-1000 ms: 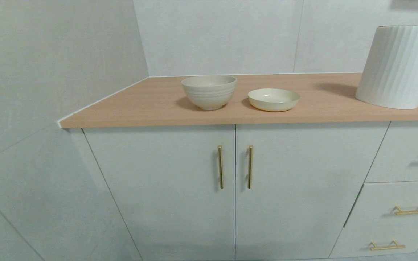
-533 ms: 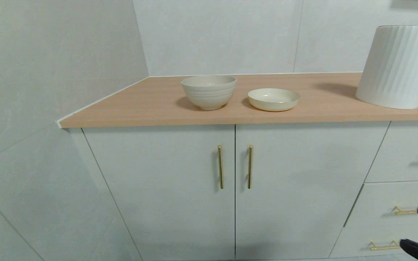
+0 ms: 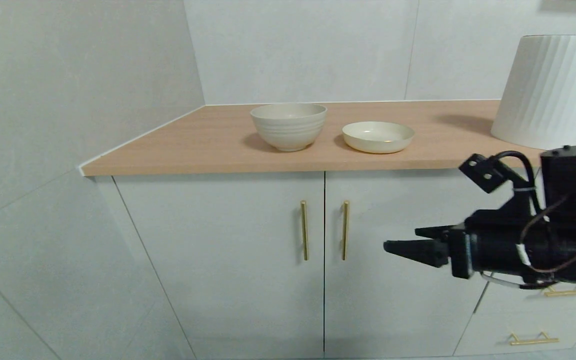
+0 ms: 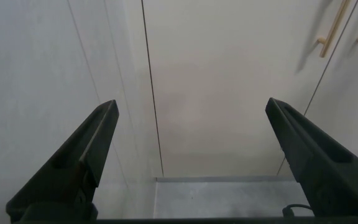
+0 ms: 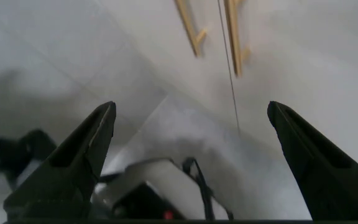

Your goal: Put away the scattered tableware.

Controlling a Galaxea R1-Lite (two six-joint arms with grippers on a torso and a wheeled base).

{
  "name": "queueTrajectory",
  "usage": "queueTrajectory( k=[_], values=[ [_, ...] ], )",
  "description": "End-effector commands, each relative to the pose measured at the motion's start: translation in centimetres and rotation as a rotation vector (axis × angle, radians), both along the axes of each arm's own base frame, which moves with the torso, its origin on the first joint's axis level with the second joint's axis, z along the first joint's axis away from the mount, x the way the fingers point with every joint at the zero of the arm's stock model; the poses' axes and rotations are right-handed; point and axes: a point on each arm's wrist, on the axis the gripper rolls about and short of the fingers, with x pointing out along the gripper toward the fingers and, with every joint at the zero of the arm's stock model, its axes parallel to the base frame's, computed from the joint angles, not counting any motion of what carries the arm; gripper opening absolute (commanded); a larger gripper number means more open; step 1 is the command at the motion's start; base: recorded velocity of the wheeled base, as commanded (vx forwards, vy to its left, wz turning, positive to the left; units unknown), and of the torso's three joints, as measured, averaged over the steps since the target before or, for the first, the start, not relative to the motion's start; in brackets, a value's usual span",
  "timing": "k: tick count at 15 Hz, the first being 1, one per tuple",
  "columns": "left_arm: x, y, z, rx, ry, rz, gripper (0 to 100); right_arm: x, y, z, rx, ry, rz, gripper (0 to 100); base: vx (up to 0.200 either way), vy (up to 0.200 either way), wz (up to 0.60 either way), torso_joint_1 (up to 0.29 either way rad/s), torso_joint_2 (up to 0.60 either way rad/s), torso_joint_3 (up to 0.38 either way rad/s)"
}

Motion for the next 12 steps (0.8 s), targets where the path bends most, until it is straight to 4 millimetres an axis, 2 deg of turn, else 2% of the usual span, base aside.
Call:
queueTrajectory(
  k=[1,5,12],
  values=[
    [0.0,0.0,0.0,0.000,0.000,0.000,100,4.7,3.1,-2.7,-0.029,0.077,0.006,100,0.000,0.000,0.00,0.000,0.00,0.000],
    [0.0,0.0,0.0,0.000,0.000,0.001,100,7.5,4.8,-6.0,-0.005,0.036,0.005,100,0.000,0.000,0.00,0.000,0.00,0.000],
    [0.0,0.0,0.0,0.000,0.000,0.000,100,9.1,5.8,-7.8,0.112,0.002,-0.028,100,0.000,0.000,0.00,0.000,0.00,0.000]
  ],
)
